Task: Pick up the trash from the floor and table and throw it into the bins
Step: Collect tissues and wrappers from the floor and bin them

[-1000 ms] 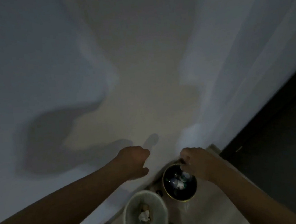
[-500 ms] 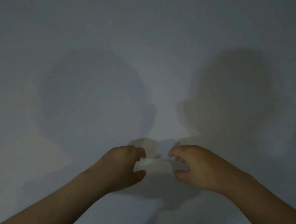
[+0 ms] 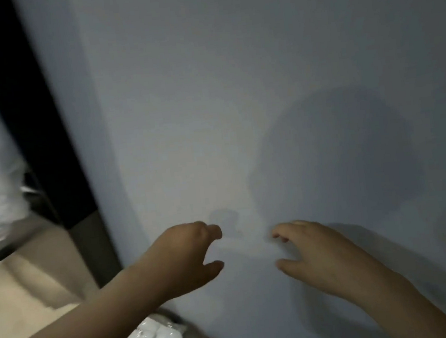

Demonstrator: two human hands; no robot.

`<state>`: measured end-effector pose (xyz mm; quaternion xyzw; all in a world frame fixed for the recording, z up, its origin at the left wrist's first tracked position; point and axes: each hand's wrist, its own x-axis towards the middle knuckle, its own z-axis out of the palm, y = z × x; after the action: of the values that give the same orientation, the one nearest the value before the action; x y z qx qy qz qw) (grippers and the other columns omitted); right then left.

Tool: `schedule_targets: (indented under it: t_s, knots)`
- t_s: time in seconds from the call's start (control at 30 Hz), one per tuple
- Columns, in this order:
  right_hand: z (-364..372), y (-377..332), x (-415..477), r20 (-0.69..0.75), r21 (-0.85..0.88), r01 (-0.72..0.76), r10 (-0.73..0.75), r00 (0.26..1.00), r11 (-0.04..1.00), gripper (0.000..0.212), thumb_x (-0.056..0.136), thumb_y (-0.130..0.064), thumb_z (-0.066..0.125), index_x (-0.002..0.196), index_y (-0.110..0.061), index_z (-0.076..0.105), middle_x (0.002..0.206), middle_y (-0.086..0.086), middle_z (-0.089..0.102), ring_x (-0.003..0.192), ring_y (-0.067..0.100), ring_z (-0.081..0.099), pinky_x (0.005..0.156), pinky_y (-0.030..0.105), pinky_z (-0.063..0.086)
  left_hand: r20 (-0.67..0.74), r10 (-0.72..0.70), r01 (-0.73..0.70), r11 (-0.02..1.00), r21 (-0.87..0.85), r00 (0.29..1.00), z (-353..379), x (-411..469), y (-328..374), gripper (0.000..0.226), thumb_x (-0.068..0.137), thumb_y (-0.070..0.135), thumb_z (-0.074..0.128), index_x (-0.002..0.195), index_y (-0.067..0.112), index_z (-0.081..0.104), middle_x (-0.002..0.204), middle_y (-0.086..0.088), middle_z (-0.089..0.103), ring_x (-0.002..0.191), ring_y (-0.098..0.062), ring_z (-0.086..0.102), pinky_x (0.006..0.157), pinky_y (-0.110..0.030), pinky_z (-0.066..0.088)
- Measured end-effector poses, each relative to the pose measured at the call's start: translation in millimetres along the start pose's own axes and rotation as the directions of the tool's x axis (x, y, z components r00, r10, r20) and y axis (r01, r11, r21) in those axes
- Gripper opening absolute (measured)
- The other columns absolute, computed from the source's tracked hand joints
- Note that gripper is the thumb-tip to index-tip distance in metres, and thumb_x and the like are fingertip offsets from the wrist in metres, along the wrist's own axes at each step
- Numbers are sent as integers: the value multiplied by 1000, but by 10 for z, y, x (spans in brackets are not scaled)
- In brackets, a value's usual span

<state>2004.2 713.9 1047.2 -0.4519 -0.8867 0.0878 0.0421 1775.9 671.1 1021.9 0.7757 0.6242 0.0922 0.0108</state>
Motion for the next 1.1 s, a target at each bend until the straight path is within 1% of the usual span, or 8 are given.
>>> schedule_targets:
  t_s: [0.2,0.43,0.5,0.6,0.73,0.83,0.93,1.1]
  knots:
    - [89,-984,491,20,-11,233,-233,972,972,48,91,-42,55,136,-30,45,131,-10,51,116,8,50,95,24,41,-51,-223,225,974,22,973,-272,-761,-649,51,88,51,54,134,33,43,127,11,55,112,-11,55,93,-23,44]
    - [317,-2662,822,39,40,478,-480,877,877,50,91,-39,56,137,-28,45,133,-8,50,119,8,48,95,21,38,-84,-454,458,889,29,887,-747,-2137,-1546,43,87,47,57,127,31,50,123,8,56,109,-11,56,90,-26,47]
    - [431,-3224,854,50,59,531,-534,844,845,45,89,-38,58,132,-25,50,127,-5,55,114,10,51,93,23,41,-108,-517,522,852,31,849,-861,-2633,-1818,47,87,48,57,130,32,47,126,9,55,111,-11,55,91,-25,47]
    - [642,-4070,883,68,60,609,-612,788,791,39,87,-38,59,122,-21,55,116,-2,58,105,12,55,89,30,45,-124,-599,608,793,46,791,-994,-3378,-2195,49,89,49,54,134,34,42,129,11,53,114,-10,53,94,-23,44]
    - [947,-5108,911,94,96,694,-701,707,714,45,87,-38,60,129,-25,53,123,-6,56,111,10,53,90,25,44,-127,-711,720,694,32,691,-1095,-4267,-2632,48,89,49,53,133,33,43,126,12,54,113,-10,53,92,-23,43]
    - [1179,-5781,936,121,119,739,-748,652,663,48,84,-40,61,130,-29,52,124,-9,56,111,8,53,89,24,44,-119,-783,789,614,3,610,-1107,-4821,-2948,48,87,51,53,131,33,44,124,13,55,112,-9,54,92,-23,43]
    - [1357,-6313,1009,155,116,777,-784,601,618,47,85,-41,60,130,-31,51,124,-11,55,113,8,52,92,25,44,-117,-832,836,548,-29,542,-1093,-5236,-3227,47,87,51,53,130,33,45,123,13,56,112,-9,54,93,-24,43]
    - [1574,-7006,1314,190,113,833,-835,516,541,48,88,-41,58,133,-31,48,130,-12,52,121,7,47,97,24,39,-112,-886,886,459,-67,450,-1074,-5641,-3721,45,88,49,53,129,31,45,124,11,56,114,-10,52,92,-24,42]
